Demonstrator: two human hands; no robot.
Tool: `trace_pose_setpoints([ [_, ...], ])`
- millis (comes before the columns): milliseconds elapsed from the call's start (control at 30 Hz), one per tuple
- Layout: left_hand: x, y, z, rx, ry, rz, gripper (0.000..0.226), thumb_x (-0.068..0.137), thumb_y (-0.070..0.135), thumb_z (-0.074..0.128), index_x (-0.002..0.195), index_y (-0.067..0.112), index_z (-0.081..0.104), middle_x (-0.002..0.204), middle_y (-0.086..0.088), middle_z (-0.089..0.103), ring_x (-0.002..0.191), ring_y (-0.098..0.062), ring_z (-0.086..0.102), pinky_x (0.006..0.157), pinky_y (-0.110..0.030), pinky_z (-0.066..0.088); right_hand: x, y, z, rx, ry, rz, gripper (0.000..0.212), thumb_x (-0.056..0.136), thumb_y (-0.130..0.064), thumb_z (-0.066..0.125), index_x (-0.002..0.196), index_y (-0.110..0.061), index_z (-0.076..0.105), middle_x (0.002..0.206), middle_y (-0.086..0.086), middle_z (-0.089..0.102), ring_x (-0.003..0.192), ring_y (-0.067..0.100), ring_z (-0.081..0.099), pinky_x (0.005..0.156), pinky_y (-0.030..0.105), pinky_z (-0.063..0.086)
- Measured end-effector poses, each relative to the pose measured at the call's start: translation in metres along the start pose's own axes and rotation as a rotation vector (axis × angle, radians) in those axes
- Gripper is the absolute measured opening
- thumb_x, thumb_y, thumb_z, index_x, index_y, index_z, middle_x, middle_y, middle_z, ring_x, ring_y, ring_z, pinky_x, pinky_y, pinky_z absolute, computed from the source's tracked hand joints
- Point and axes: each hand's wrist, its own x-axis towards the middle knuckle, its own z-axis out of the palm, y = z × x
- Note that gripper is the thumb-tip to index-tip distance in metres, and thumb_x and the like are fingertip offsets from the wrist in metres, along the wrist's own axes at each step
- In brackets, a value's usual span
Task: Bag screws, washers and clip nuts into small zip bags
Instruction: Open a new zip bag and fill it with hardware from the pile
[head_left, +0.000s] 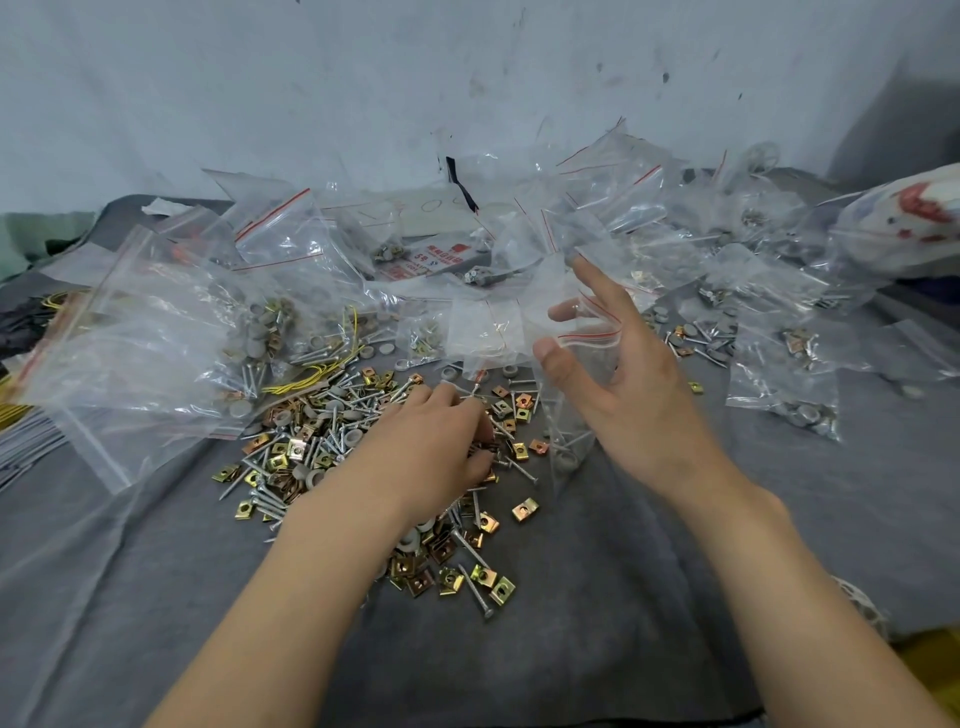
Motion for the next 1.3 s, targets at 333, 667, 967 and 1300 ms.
trace_pose_setpoints([
  [333, 0.011, 0.005, 0.013, 0.114, 0.138, -0.04, 0.033, 0.102, 0.044, 0.039, 0.124, 0.022, 0.051, 0.127, 0.0, 0.049, 0.119, -0.022, 0.044, 0.092, -0.038, 0.046, -0.001, 0.004, -0.001, -0.011, 0.015, -0.003, 0.073, 0.087, -0.072, 0.053, 0.151, -0.045, 0.029, 0.123, -0.03, 0.057, 0.127, 0.0, 0.052, 0.1, 0.025, 0.041],
  [667, 0.018, -0.002, 0.005, 0.057, 0.103, -0.112, 0.037, 0.104, 0.044, 0.036, 0.115, 0.019, 0.06, 0.116, 0.003, 0.055, 0.117, -0.02, 0.05, 0.085, -0.04, 0.048, 0.0, 0.002, -0.002, -0.013, -0.003, -0.011, 0.075, 0.088, -0.07, 0.053, 0.153, -0.041, 0.03, 0.122, -0.028, 0.058, 0.123, 0.001, 0.053, 0.095, 0.016, 0.041],
  [967, 0.009, -0.011, 0.001, -0.127, 0.161, -0.072, 0.033, 0.104, 0.042, 0.038, 0.088, 0.019, 0.055, 0.086, 0.005, 0.053, 0.086, -0.019, 0.053, 0.075, -0.039, 0.048, -0.001, 0.0, -0.003, -0.019, -0.005, -0.013, 0.075, 0.088, -0.07, 0.052, 0.153, -0.043, 0.028, 0.122, -0.029, 0.057, 0.12, -0.004, 0.052, 0.091, 0.001, 0.034],
  [1300, 0.007, -0.022, -0.004, -0.224, 0.235, -0.077, 0.035, 0.103, 0.045, 0.038, 0.095, 0.022, 0.064, 0.071, 0.008, 0.057, 0.063, -0.01, 0.053, 0.056, -0.032, 0.038, -0.001, 0.001, -0.003, -0.012, -0.001, 0.005, 0.074, 0.087, -0.076, 0.049, 0.151, -0.048, 0.026, 0.124, -0.033, 0.055, 0.129, -0.007, 0.045, 0.095, 0.011, 0.033],
])
